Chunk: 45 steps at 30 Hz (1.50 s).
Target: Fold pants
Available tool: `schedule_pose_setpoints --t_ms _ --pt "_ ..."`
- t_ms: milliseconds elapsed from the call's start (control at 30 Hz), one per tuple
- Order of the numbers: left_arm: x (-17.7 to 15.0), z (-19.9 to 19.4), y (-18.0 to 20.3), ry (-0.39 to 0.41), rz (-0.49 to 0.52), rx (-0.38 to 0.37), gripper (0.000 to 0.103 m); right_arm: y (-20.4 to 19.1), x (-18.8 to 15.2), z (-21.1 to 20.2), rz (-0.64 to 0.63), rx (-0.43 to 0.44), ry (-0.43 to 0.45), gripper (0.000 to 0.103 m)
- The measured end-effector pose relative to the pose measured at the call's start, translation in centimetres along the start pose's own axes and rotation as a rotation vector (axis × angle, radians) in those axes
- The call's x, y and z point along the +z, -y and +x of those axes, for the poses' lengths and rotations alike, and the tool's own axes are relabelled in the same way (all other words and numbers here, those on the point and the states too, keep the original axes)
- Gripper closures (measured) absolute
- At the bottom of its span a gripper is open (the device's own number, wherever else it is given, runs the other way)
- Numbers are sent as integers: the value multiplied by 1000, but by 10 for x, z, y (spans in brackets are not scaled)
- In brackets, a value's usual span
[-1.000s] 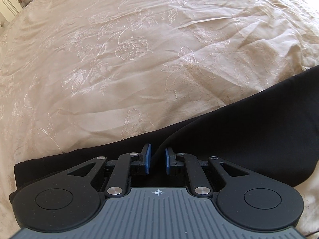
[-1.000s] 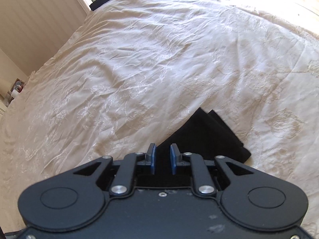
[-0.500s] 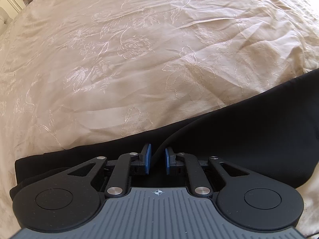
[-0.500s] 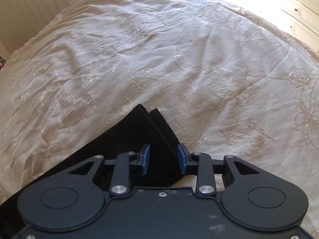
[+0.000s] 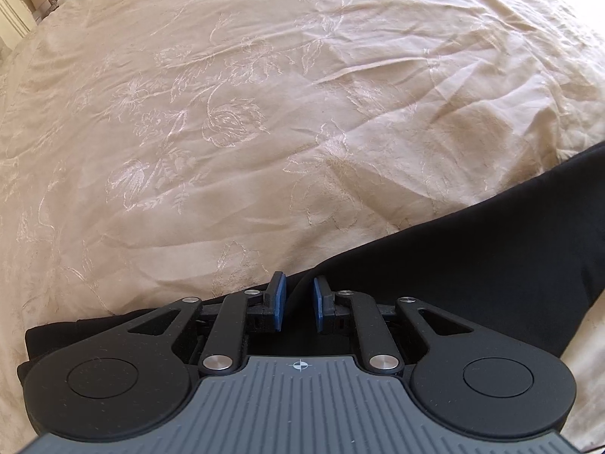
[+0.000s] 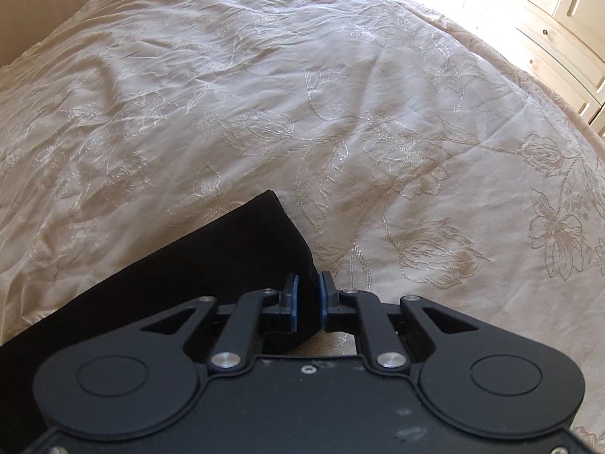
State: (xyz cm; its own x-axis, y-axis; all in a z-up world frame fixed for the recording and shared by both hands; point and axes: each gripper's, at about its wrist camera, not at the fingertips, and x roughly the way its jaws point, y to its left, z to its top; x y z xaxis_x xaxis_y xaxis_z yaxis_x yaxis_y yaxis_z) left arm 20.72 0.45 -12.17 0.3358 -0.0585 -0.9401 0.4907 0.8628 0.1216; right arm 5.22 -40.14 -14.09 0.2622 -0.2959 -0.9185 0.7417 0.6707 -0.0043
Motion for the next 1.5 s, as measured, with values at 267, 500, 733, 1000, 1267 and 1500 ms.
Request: schedule_pose_setpoints --t_ms 267,500,733,1000,1267,1500 --pt "26 -37 -26 94 -22 -6 78 -3 -3 -15 18 -8 23 80" --pt "32 -81 -39 169 -55 60 75 -3 -11 -59 7 40 111 80" --pt "-36 -112 -57 124 -184 143 75 -16 -39 -108 -64 194 166 80" --pt "-135 -124 -104 49 -365 161 74 -74 -110 -137 -210 361 96 80" --pt "-165 -107 -180 66 -435 139 71 -164 -174 -171 -319 474 28 79" --pt "-163 -75 -247 97 -412 77 68 -250 -223 -193 -300 474 -24 79"
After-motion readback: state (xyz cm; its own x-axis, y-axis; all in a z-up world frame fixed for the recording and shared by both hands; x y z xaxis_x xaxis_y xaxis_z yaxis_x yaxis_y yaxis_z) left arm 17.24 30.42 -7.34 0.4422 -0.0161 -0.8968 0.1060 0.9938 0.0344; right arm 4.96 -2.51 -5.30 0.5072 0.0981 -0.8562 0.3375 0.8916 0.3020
